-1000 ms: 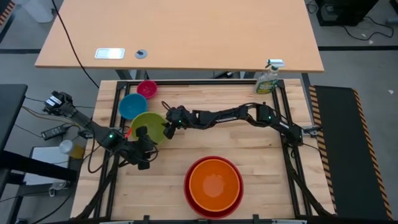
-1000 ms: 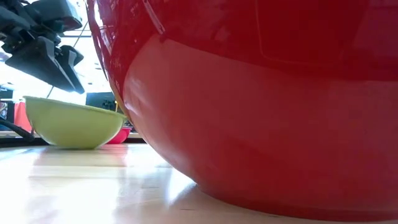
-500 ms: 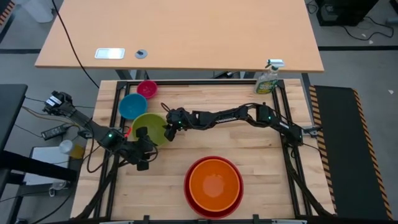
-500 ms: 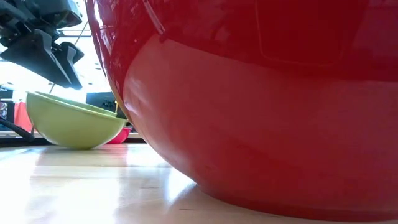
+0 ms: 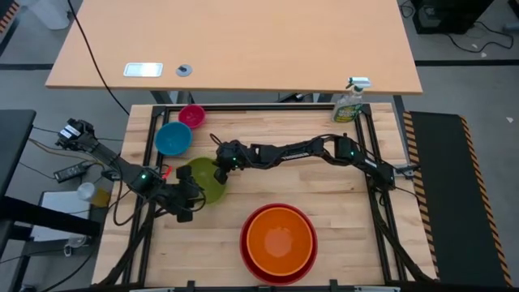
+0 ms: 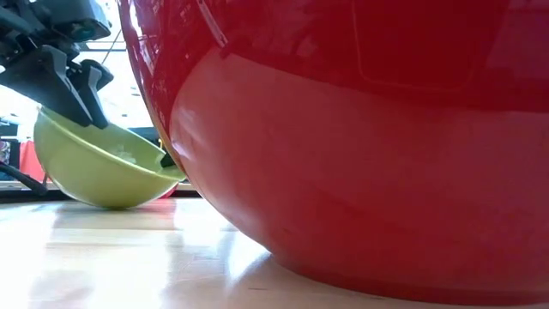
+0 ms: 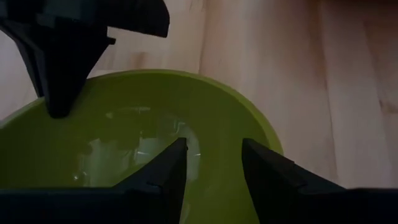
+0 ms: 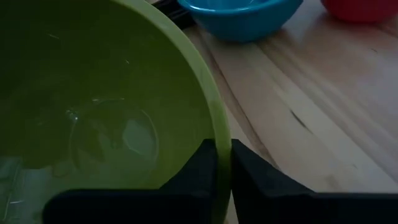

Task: Nest bowls inside each other
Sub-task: Stack the green bowl on the orange bowl

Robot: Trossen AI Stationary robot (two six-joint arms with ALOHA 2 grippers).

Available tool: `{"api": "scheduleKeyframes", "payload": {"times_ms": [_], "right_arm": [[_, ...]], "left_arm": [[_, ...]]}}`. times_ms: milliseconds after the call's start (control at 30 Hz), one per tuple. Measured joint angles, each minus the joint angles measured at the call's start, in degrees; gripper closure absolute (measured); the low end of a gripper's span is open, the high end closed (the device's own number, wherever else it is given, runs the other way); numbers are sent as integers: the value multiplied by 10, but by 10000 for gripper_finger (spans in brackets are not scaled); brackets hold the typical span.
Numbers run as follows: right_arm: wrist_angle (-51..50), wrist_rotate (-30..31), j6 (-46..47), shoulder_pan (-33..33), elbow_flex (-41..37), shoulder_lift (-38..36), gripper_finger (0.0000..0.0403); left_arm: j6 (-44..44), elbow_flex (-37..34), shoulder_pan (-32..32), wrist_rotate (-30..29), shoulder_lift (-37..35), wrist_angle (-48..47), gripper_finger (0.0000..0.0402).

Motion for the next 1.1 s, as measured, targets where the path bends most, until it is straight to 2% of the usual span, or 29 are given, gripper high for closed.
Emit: {"api": "scheduleKeyframes", "payload": {"times_ms": [233, 433, 600, 767, 933, 1100], "right_arm": [[5, 0, -8, 0, 0, 0, 366], [14, -10, -7, -3, 2, 0, 368], [-46, -18, -26, -1, 42, 0, 369], [-133, -28, -53, 10, 90, 0, 370], [-207, -69, -75, 13, 145, 0, 370], [-277, -111, -98, 12, 199, 0, 371]], "left_arm": [[5, 1, 0, 0, 0, 9, 244], [63, 45, -3, 4, -4, 30, 244], [104, 71, -13, -7, -32, 44, 244], [86, 71, -29, -17, -87, 29, 244], [69, 71, -51, -17, -158, 27, 244], [69, 71, -73, -17, -197, 29, 244]]}}
